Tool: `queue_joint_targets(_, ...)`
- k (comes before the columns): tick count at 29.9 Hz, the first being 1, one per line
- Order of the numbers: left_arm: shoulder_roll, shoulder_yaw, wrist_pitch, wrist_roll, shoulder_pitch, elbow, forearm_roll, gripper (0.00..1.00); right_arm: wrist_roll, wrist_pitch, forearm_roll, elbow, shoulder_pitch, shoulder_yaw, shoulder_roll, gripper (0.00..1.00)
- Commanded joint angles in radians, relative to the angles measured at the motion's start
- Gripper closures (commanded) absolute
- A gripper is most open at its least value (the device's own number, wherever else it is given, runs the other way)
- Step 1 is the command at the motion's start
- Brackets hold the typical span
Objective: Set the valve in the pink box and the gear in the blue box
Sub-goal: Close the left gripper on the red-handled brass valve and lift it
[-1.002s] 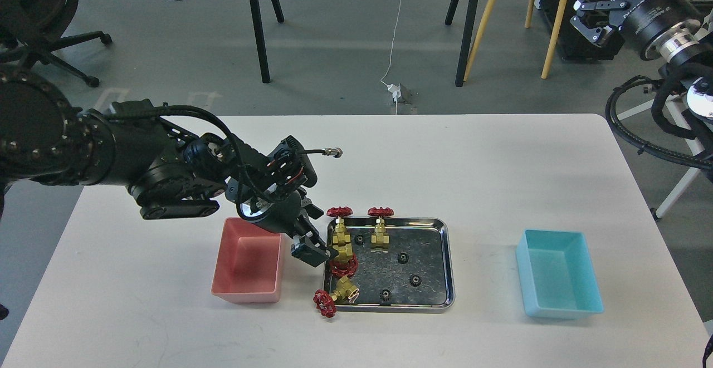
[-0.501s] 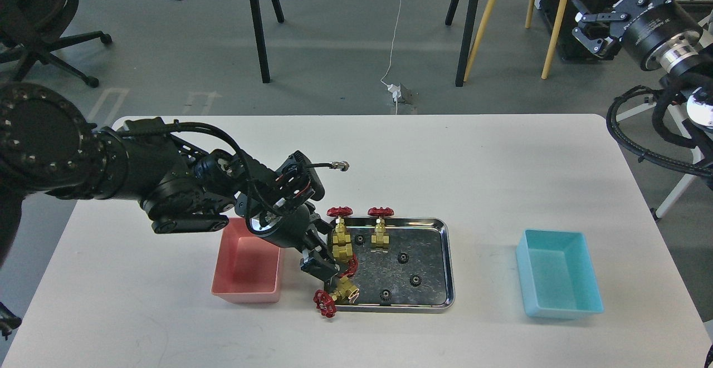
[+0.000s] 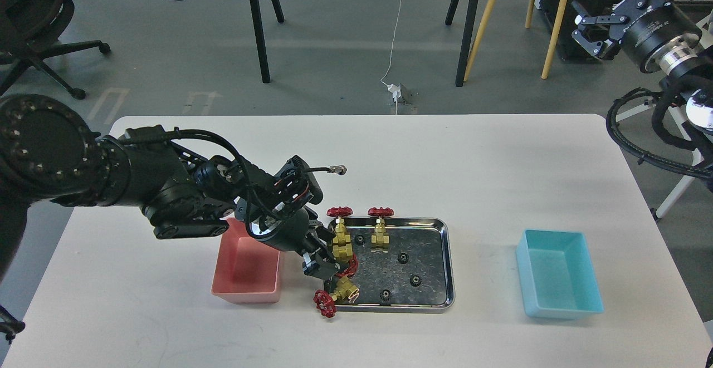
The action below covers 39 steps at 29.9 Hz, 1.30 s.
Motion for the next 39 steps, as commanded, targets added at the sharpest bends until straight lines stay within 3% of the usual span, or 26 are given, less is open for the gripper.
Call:
queue_joint_targets(1,-0.002,-0.004,0.015,0.000,0.001,0.000,-0.001,0.32,0.000,0.000,0.000,0.000,-0.007,0.001,0.000,0.01)
queue_joint_targets(30,0.009,-0.024,0.040,0.000,0.012,0.001,0.008,0.83,0.000,0.000,0.000,-0.014,-0.030,0.001,-0.001,0.01)
queue_joint_targets(39,0.058,-0.024,0.046,0.000,0.000,-0.014,0.013,0.86,0.000,0.000,0.000,-0.014,-0.030,0.002,-0.001,0.01)
